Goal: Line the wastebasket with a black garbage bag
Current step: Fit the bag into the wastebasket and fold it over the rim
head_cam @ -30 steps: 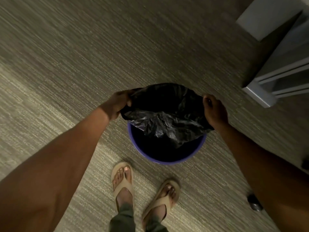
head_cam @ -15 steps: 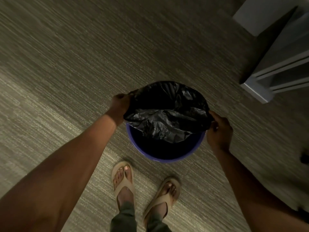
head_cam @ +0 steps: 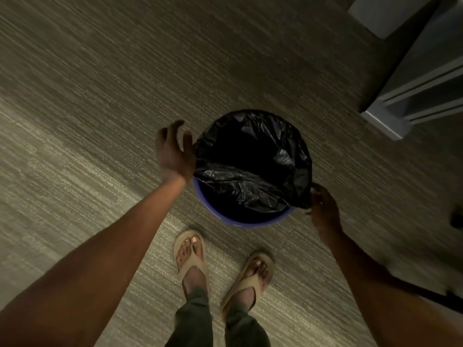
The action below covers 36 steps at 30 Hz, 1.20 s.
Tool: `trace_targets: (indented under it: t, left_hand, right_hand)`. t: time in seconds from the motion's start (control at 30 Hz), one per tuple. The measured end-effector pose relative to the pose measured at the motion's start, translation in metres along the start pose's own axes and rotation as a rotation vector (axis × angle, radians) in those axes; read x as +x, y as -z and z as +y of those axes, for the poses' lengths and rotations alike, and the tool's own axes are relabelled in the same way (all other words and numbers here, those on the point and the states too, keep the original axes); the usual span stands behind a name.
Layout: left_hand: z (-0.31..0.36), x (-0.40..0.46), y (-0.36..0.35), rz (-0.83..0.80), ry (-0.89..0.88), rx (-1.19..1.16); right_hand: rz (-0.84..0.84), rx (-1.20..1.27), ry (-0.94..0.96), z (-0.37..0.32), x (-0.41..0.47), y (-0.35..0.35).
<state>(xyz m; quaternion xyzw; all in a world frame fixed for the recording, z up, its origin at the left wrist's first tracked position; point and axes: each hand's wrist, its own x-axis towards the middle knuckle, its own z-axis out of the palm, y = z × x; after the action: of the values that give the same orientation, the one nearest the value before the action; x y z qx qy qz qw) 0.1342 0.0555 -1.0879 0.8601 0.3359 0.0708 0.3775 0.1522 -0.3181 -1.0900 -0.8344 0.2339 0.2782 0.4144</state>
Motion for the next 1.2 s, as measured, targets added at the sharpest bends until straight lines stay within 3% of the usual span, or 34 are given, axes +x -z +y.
trace_targets:
  t: [0.1, 0.2, 0.27, 0.33, 0.47, 0.67, 0.87, 1.07, 1.2]
  left_hand:
    - [0.017, -0.036, 0.016, -0.037, -0.493, 0.148]
    - [0.023, -0.065, 0.024, -0.334, -0.651, 0.421]
    - [0.025, -0.077, 0.026, -0.453, -0.626, 0.583]
    - [0.025, -0.081, 0.029, -0.440, -0.596, 0.634]
    - [0.016, -0.094, 0.037, -0.463, -0.529, 0.618]
    - [-0.008, -0.118, 0.040, -0.516, -0.509, 0.546]
    - [-0.022, -0.139, 0.045, -0.457, -0.432, 0.616]
    - [-0.038, -0.152, 0.042, -0.591, -0.273, 0.726]
    - [-0.049, -0.143, 0.029, -0.604, -0.162, 0.645]
  right_hand:
    - [0.196, 0.292, -0.141, -0.018, -0.012, -0.010]
    - [0.347, 0.194, -0.182, -0.033, -0.025, -0.024]
    - [0.342, 0.048, -0.224, -0.032, -0.031, -0.033]
    - [0.308, 0.009, -0.246, -0.025, -0.036, -0.040]
    - [0.185, 0.305, -0.242, -0.005, -0.046, -0.045]
    - [0.073, 0.459, -0.170, 0.023, -0.055, -0.036]
    - [-0.001, 0.100, -0.105, 0.032, -0.059, -0.046]
    - [0.103, -0.103, 0.059, 0.016, -0.056, -0.065]
    - [0.143, -0.134, -0.033, 0.008, -0.044, -0.068]
